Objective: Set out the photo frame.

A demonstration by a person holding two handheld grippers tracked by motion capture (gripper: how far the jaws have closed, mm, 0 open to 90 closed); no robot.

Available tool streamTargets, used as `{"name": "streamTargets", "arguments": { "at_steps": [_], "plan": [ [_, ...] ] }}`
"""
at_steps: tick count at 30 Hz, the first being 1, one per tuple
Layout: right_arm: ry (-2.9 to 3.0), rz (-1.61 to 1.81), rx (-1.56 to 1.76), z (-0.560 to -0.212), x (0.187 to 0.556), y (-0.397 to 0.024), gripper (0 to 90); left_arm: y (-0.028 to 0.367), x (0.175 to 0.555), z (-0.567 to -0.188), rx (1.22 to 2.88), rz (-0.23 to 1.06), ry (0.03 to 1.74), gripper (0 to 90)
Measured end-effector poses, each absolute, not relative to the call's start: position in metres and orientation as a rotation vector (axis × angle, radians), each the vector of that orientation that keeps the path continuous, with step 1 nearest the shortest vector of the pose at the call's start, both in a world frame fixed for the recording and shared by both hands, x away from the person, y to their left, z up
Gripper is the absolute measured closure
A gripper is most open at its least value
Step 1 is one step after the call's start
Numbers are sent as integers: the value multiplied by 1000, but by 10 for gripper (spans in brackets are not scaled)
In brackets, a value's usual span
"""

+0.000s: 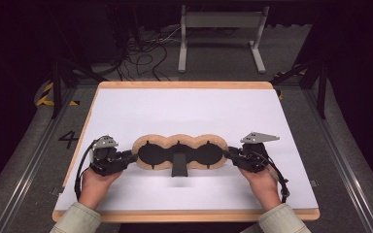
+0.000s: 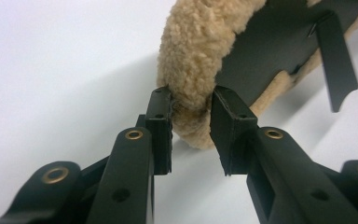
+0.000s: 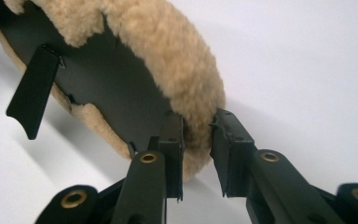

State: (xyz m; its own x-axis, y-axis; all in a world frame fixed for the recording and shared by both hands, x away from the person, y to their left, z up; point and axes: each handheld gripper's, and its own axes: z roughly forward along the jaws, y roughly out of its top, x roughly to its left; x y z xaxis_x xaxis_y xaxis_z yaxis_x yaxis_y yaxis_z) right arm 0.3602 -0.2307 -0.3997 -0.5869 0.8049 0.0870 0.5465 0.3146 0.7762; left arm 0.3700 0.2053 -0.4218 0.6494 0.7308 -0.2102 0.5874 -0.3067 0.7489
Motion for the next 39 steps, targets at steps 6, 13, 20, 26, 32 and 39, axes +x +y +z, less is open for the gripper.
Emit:
{"name": "streamTargets", "arguments": {
  "at_steps": [6,13,20,26,32,39],
  "plan": [
    [2285,1148,1181,-400,358,-232,743,208,368,-423,2014,183,1019,698],
    [2334,1121,1124,-396,347,-234,734,211,360,-419,2062,173,969,704],
    [2369,1110,1086,-394,336,-235,726,208,354,-416,2121,220,935,704],
    [2405,1127,1052,-394,327,-239,725,209,349,-416,2126,207,929,704],
    [2436,1128,1030,-395,320,-240,720,208,342,-415,2150,219,912,705],
    [2456,1086,1001,-395,315,-238,717,208,338,-415,2147,216,908,694]
  ]
}}
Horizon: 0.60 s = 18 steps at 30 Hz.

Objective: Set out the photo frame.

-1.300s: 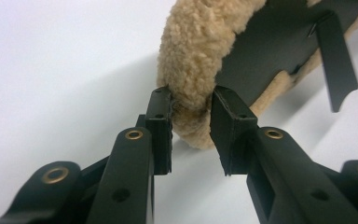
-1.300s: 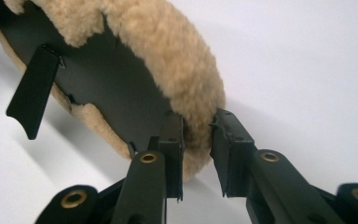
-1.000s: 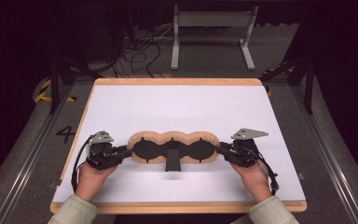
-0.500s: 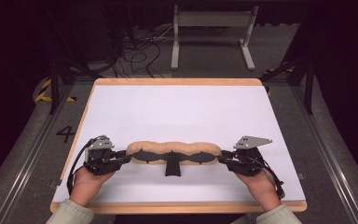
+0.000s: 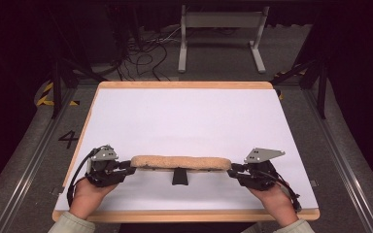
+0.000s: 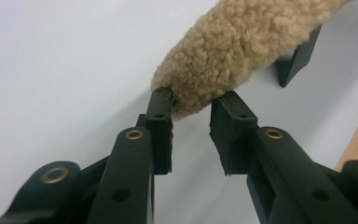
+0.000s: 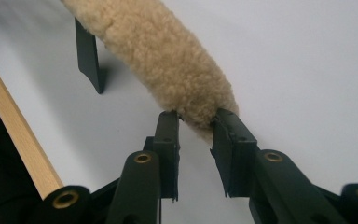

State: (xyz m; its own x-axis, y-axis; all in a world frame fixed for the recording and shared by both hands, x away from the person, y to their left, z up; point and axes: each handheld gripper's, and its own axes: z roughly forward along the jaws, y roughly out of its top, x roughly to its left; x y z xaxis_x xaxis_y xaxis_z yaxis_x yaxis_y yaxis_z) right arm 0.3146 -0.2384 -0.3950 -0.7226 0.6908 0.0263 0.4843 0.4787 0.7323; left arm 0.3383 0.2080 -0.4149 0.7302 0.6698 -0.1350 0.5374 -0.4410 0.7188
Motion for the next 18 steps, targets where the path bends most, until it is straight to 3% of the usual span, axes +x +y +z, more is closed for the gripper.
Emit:
{"name": "streamTargets", "arguments": {
  "at_steps": [13,18],
  "plan": [
    [2446,1107,1008,-389,317,-246,689,214,327,-406,2121,227,867,718],
    [2430,1100,1009,-388,316,-249,708,211,321,-402,2165,198,805,814]
  ]
}}
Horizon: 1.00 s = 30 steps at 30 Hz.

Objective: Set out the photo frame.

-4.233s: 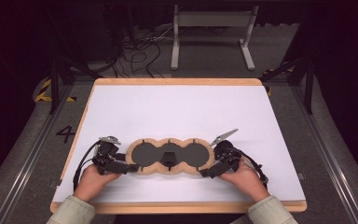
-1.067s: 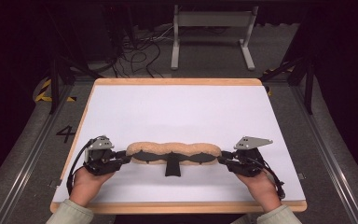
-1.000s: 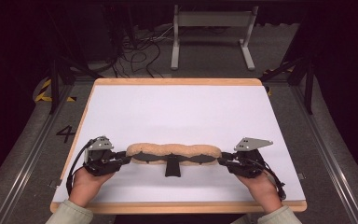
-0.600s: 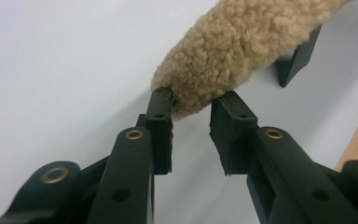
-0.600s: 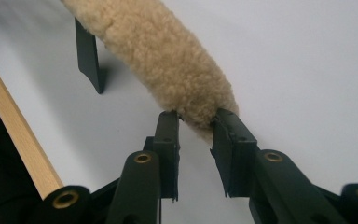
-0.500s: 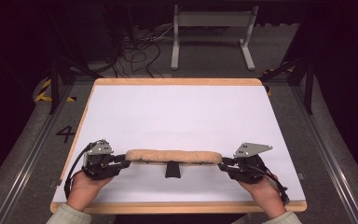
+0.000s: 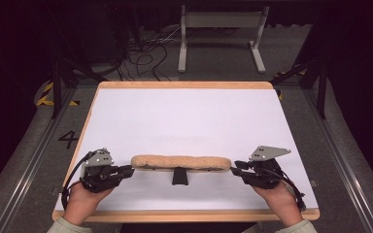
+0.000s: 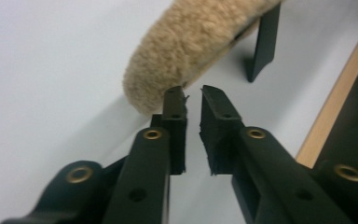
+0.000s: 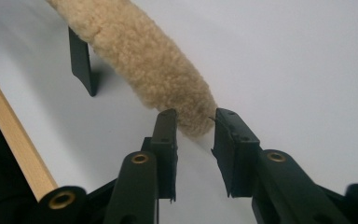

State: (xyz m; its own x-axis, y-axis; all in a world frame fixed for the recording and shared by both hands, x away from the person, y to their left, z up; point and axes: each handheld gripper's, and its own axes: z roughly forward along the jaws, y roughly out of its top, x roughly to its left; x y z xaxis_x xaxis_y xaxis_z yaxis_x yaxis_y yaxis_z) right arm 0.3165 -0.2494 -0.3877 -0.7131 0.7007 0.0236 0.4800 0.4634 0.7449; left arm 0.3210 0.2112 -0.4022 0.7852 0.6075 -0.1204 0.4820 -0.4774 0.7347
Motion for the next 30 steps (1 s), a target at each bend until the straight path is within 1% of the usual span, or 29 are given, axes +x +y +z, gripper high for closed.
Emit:
{"name": "streamTargets", "arguments": {
  "at_steps": [3,5,6,8,10,17,22,30],
  "plan": [
    [2428,1093,1010,-386,317,-251,749,204,318,-401,2211,207,772,896],
    [2431,1089,1010,-386,317,-252,766,202,317,-400,2226,212,762,899],
    [2435,1082,1012,-385,317,-252,787,199,316,-399,2245,229,752,899],
    [2449,1079,1002,-384,316,-254,856,194,313,-398,2271,226,732,899],
    [2450,1072,1005,-383,316,-255,873,190,312,-398,2292,230,722,899],
    [2437,1063,1043,-385,320,-256,900,184,318,-408,2347,275,738,899],
    [2415,1044,1098,-389,328,-257,900,184,329,-418,2327,259,792,899],
    [2432,1000,1108,-399,340,-251,900,184,335,-424,2283,253,815,900]
  ]
}}
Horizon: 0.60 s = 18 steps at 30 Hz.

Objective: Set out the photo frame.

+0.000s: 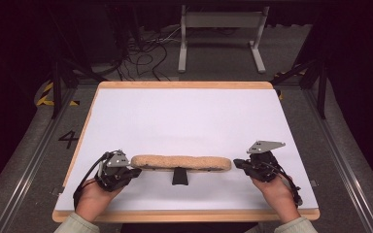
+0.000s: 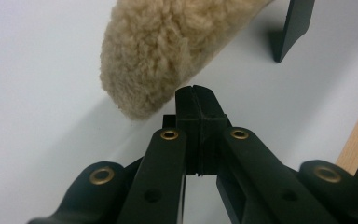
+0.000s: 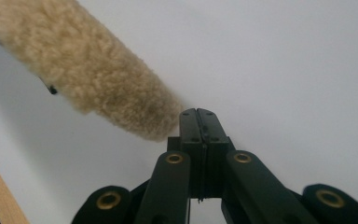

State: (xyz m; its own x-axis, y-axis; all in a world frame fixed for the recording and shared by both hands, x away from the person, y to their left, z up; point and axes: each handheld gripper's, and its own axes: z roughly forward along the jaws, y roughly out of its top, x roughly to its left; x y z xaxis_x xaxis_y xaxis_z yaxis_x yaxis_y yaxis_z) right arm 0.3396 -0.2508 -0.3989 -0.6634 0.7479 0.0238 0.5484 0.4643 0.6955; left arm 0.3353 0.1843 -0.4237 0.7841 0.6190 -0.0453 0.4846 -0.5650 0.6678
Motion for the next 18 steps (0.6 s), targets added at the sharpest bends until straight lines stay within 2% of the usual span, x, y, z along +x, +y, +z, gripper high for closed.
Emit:
{"name": "streamTargets", "arguments": {
  "at_steps": [18],
  "plan": [
    [2466,960,1058,-407,341,-240,900,177,340,-431,2260,301,818,900]
  ]
}}
